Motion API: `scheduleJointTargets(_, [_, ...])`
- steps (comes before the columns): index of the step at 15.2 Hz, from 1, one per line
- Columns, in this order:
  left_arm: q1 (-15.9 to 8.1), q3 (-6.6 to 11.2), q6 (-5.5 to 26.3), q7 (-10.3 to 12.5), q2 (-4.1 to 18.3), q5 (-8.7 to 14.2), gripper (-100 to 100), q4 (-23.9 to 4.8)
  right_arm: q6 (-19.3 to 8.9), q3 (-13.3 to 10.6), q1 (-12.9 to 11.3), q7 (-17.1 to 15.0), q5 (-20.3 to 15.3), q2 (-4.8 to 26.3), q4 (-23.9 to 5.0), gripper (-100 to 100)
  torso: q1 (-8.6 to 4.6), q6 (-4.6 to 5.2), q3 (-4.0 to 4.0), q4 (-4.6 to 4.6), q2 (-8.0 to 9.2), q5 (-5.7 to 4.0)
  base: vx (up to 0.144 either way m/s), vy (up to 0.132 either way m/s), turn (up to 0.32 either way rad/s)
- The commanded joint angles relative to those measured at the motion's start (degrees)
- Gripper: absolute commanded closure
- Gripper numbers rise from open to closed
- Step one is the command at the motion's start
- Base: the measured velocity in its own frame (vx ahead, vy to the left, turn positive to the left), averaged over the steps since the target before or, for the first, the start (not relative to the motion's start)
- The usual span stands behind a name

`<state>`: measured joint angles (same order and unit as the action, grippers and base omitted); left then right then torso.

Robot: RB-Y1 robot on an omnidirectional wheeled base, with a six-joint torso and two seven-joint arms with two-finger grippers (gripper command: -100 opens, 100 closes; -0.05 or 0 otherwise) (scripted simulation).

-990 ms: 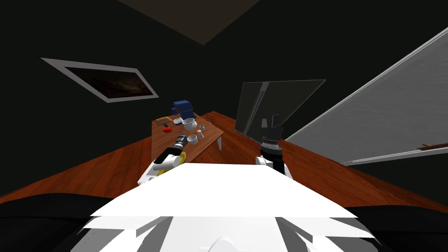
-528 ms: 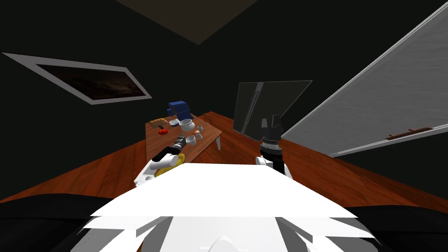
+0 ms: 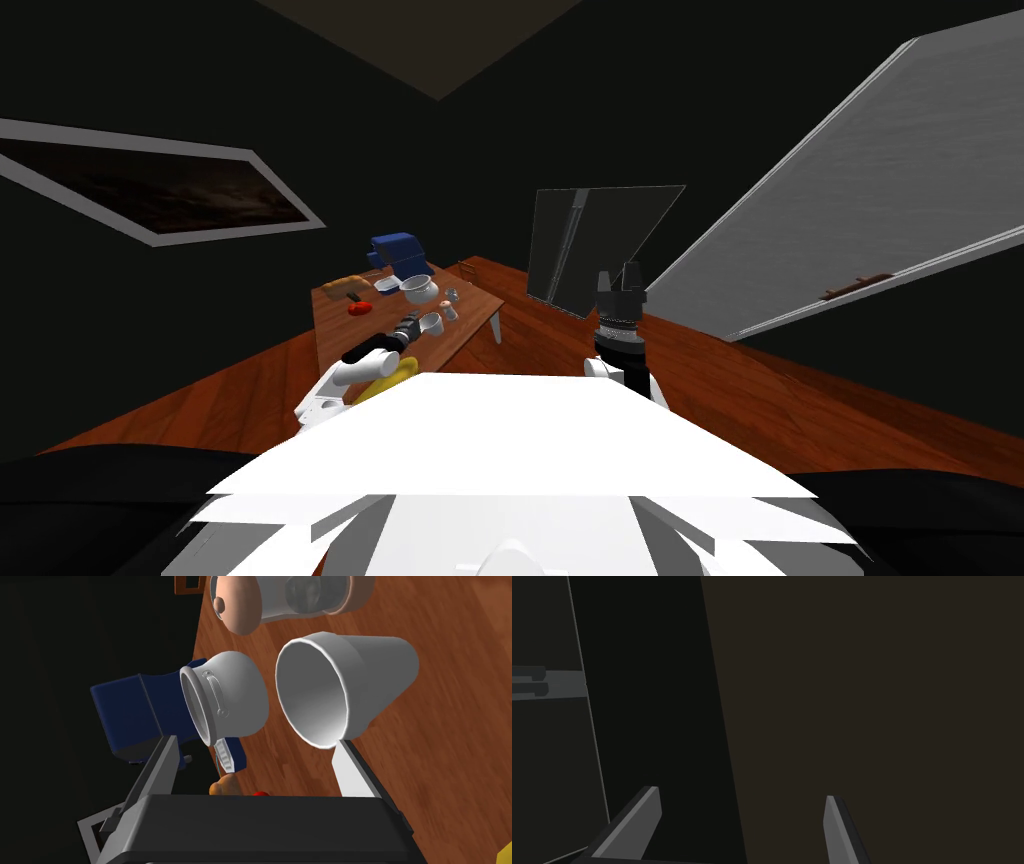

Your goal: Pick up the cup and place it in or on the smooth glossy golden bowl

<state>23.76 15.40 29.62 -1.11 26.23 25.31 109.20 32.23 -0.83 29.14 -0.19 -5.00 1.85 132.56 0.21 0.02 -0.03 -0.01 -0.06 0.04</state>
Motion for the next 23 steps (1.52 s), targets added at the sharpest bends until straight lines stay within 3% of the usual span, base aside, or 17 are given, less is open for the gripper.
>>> scheduleJointTargets(1, [-0.2,0.24,2.7,0.1,0.3,0.3,-100,-0.3,0.0,0.0,0.0,0.0,0.0,0.0,0.0,0,0.0,0.0,0.0,0.0,0.0,0.0,-0.005,0.018,-0.066])
scheduleJointTargets(5, [-1.2,1.6,7.6,0.5,2.5,2.5,-100,-2.5,0.0,0.0,0.0,0.0,0.0,0.0,0.0,0,0.0,-0.03,-0.01,-0.01,-0.02,0.0,-0.003,0.02,-0.113])
scheduleJointTargets(8, [-1.2,1.6,9.8,0.5,2.5,2.5,-100,-2.5,0.0,0.0,0.0,0.0,0.0,0.0,0.0,0,-0.01,-0.03,-0.02,-0.01,-0.04,0.0,0.0,0.017,-0.065])
scheduleJointTargets(15, [-2.7,3.4,18.4,1.2,5.4,5.6,-100,-5.8,0.0,0.0,0.0,0.0,0.0,0.0,0.0,0,0.0,-0.03,-0.04,-0.02,-0.07,0.0,0.006,0.018,-0.098])
scheduleJointTargets(23, [-3.7,4.43,26.8,1.7,7.0,7.5,-100,-7.8,0.0,0.0,0.0,0.0,0.0,0.0,0.0,0,-0.01,-0.02,-0.07,-0.03,-0.13,0.0,0.015,0.02,-0.077])
